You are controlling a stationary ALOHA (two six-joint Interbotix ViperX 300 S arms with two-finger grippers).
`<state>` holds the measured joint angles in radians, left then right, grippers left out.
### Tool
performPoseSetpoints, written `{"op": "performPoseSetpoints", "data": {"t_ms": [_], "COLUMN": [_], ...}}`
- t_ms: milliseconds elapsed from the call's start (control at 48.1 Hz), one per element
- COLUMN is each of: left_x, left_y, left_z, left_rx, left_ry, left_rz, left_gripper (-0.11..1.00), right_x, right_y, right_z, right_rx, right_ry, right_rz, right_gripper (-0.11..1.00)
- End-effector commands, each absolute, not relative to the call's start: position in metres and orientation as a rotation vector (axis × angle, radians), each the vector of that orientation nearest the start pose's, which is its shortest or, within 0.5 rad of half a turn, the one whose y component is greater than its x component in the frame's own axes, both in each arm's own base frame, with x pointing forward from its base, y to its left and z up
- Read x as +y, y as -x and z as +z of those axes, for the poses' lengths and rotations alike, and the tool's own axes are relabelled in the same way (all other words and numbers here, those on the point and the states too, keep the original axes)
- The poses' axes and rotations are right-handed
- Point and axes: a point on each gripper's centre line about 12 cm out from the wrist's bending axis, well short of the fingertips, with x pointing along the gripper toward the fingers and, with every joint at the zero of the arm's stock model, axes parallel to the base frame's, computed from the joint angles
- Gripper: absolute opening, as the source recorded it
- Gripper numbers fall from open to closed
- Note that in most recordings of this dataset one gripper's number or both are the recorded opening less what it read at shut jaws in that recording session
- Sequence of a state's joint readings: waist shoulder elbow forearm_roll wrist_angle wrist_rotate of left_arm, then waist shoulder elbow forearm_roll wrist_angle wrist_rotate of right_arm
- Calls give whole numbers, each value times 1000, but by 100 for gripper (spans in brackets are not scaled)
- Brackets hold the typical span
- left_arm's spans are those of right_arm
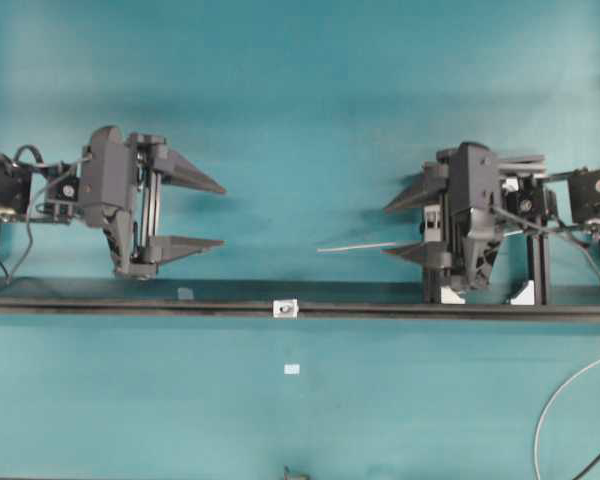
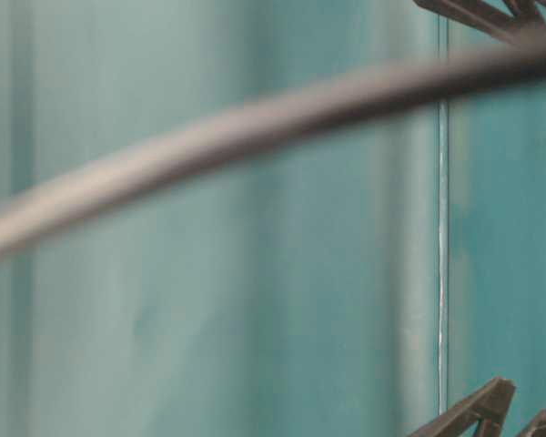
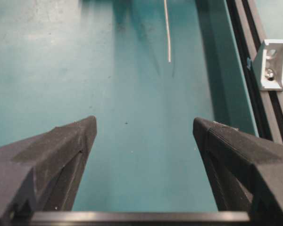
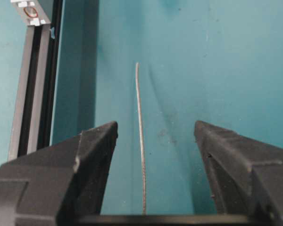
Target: Insert the wire through the hole in the metal fitting marked with a red label.
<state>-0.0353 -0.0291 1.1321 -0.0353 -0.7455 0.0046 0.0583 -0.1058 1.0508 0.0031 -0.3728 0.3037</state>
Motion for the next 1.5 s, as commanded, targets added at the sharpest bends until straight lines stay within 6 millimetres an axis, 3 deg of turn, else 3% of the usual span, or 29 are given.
{"op": "performPoseSetpoints", "data": {"t_ms": [0,145,831,1081,1476], "left_x": [-9,-9,-9,-9,-9], "left_y": [-302,-302,-302,-302,-302], "left_z": [126,126,126,126,126], "left_rx": [326,327,327,326,326], "left_ry": [11,10,10,11,11], "left_rz": [-11,-11,-11,-11,-11], "left_gripper": [83,83,83,83,83], "right_x": [20,22,23,23,23], "right_y": [-310,-314,-315,-316,-319], "right_z": [130,125,117,117,112], "right_rx": [563,597,650,649,708], "right_ry": [-282,-281,-302,-300,-295], "right_rz": [-24,-26,-41,-40,-50], "right_gripper": [71,63,62,48,48]}}
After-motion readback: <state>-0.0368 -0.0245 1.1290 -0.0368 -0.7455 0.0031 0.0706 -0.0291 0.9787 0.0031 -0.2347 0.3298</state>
